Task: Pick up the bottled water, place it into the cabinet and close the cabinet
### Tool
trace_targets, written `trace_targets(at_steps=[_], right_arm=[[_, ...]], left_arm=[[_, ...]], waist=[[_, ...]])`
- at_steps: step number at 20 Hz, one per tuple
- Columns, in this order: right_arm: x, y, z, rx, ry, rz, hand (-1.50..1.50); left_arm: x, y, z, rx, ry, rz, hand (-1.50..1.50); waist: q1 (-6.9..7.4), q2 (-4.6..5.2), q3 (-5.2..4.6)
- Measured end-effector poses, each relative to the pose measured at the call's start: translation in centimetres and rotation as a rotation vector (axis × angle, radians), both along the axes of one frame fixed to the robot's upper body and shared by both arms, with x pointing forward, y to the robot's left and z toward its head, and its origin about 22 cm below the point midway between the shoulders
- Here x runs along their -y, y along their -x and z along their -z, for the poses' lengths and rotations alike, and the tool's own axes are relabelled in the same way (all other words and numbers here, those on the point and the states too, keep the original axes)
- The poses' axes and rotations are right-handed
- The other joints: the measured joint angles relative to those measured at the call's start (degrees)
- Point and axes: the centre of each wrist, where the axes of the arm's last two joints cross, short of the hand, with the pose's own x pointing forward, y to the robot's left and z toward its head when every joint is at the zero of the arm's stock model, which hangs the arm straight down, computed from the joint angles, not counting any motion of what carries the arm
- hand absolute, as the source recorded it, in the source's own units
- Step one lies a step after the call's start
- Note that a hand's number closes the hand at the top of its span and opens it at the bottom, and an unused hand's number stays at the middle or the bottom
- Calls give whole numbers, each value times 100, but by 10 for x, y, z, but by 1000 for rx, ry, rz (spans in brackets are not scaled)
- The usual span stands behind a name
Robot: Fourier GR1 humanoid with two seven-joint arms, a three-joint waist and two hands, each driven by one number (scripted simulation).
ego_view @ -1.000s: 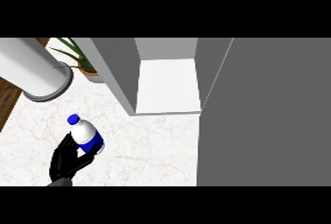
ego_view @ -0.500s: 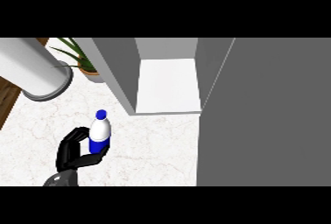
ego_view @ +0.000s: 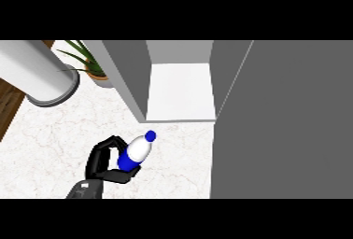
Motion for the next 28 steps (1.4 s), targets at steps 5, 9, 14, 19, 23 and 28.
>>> trace_targets(at_steps=[5,9,14,19,23,28], right_arm=[[2,-1,1,5,13,4,-150],[1,2,1,1,8,10,-150],[5,1,1,15,25,15,-150],[9,3,2,19,36,19,-150],[14,5,2,33,49,17,-150],[18,8,1,40,59,14,-150]], left_arm=[[36,-13,-9,5,45,92,150],[60,-30,-30,13,67,116,150],[94,-51,-63,5,69,110,150],[131,-66,-97,-19,63,107,150],[151,-83,-124,-26,46,72,150],[168,-107,-149,-54,21,27,150]], waist=[[13,-6,-14],[11,-16,-16],[-10,-4,-18],[-41,4,-19],[-72,15,-19],[-141,37,-20]])
